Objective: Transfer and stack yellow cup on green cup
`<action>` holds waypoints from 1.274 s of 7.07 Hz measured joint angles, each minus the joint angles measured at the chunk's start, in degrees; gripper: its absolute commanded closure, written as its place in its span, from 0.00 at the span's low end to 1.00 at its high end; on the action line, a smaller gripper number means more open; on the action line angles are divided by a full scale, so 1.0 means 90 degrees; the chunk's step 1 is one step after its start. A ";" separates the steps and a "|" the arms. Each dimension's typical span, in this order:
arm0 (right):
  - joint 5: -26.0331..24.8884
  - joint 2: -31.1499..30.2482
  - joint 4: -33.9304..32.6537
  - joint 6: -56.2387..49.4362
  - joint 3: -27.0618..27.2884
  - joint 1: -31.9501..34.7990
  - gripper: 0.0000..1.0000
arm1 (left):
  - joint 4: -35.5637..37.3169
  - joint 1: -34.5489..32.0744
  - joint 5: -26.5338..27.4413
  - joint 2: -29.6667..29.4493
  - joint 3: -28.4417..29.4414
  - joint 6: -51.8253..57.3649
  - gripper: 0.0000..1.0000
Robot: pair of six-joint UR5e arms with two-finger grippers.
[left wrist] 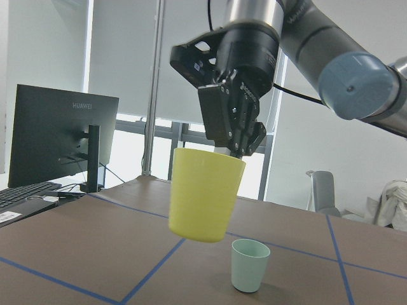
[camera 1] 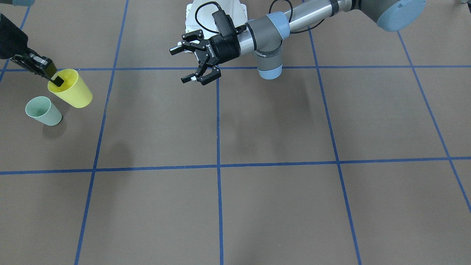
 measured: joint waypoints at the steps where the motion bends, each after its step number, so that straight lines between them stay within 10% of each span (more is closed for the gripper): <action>1: -0.0145 -0.0444 -0.0012 -0.0517 -0.0057 0.0158 1.00 | 0.0012 -0.0046 0.0153 0.0074 0.0015 -0.0053 0.01; 9: 0.0097 -0.0885 -0.0027 -0.1715 -0.0867 0.0555 1.00 | 0.0124 -0.0061 0.0422 0.0210 0.0071 -0.0118 0.01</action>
